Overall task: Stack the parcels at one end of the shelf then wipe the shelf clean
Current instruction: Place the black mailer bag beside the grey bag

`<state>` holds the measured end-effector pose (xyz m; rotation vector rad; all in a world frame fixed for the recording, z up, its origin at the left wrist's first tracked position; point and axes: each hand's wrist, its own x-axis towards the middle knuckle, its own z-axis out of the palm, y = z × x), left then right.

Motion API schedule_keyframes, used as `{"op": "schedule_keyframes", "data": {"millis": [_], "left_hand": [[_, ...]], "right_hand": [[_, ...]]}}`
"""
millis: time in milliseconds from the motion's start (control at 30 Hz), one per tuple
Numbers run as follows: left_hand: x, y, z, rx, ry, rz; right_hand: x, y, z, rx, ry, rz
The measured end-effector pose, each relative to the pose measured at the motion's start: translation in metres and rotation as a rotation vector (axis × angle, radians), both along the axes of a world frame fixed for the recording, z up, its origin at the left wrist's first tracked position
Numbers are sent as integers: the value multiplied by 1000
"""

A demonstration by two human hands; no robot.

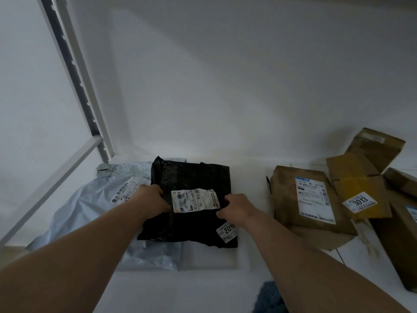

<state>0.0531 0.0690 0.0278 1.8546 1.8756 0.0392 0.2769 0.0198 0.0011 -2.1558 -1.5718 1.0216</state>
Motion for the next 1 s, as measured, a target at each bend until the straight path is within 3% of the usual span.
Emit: {"op": "schedule_keyframes", "data": {"millis": [233, 367, 533, 767, 900, 1000], "left_hand": [[-1, -2, -4, 213, 356, -199], [3, 2, -13, 123, 429, -289], [5, 6, -23, 51, 451, -285], [7, 14, -26, -23, 425, -273], [8, 16, -26, -35, 421, -234], [10, 16, -27, 19, 405, -217]], "right_hand": [[-2, 4, -18, 41, -352, 199], [-6, 3, -20, -1, -424, 339], [-5, 9, -28, -81, -523, 376], [-4, 15, -35, -61, -517, 321], [-3, 13, -31, 66, -553, 282], [-1, 10, -27, 292, -560, 243]]}}
